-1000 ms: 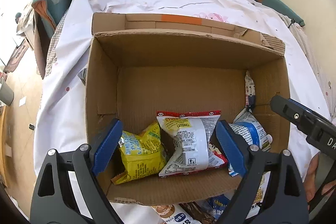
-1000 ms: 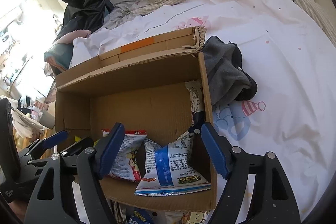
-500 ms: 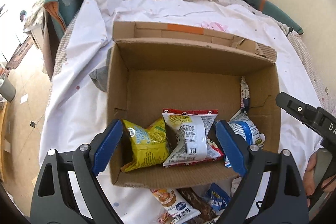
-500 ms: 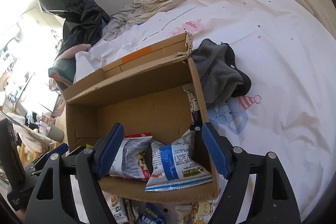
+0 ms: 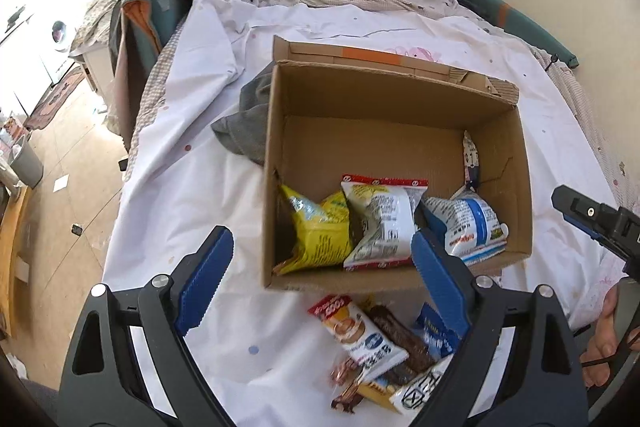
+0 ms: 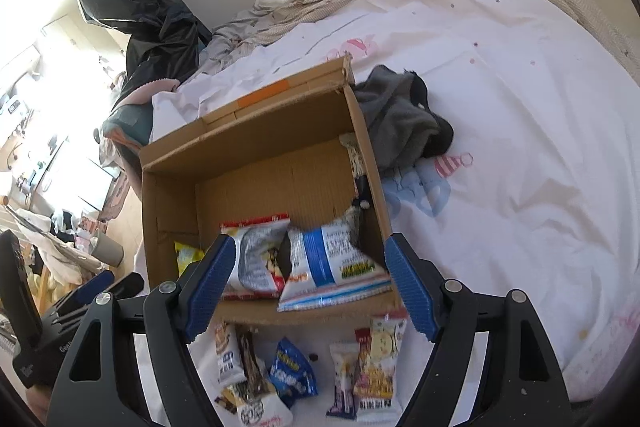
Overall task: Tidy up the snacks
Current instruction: 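Grasp the 'FOOD' rice cake packet with the left tool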
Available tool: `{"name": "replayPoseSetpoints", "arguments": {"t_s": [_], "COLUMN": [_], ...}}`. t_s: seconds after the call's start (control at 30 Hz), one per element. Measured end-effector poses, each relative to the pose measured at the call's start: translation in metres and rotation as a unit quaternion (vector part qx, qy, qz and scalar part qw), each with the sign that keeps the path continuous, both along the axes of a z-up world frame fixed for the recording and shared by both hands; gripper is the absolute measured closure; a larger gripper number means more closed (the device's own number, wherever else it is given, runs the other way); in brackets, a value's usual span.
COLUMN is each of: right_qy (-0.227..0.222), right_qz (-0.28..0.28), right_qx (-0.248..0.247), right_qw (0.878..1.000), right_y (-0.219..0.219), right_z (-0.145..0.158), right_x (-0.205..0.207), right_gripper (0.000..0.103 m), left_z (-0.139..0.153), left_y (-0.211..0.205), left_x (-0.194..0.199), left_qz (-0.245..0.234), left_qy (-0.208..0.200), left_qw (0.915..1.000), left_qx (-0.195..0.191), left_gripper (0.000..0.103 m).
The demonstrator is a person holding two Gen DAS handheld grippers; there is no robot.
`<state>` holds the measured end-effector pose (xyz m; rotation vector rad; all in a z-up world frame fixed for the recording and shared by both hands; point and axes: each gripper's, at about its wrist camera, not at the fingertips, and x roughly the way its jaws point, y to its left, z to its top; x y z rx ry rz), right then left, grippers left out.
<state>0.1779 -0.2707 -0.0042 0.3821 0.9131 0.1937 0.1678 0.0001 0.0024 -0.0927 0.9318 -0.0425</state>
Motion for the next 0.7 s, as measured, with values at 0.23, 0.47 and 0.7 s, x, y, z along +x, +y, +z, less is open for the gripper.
{"name": "replayPoseSetpoints", "arguments": {"t_s": [0.23,0.47,0.7], "right_qy": [0.016,0.048,0.08], "right_qz": [-0.001,-0.013,-0.036], "right_qx": [0.002,0.029,0.055], "right_qw": [1.0,0.998,0.995], "right_y": [-0.004,-0.015,-0.022], "right_z": [-0.006,-0.021,-0.035], "right_x": [-0.026,-0.036,-0.04], "right_gripper": [0.023,0.023,0.023], "left_z": [-0.002,-0.013,-0.042], "left_y": [0.012,0.033,0.036], "left_x": [-0.022,-0.038,-0.041], "left_qz": [0.006,0.052,0.079], "left_qy": [0.007,0.037,0.094], "left_qw": [0.9999,0.9974,0.9891], "left_qx": [-0.013,-0.032,-0.081], "left_gripper": [0.014,0.014,0.015]}}
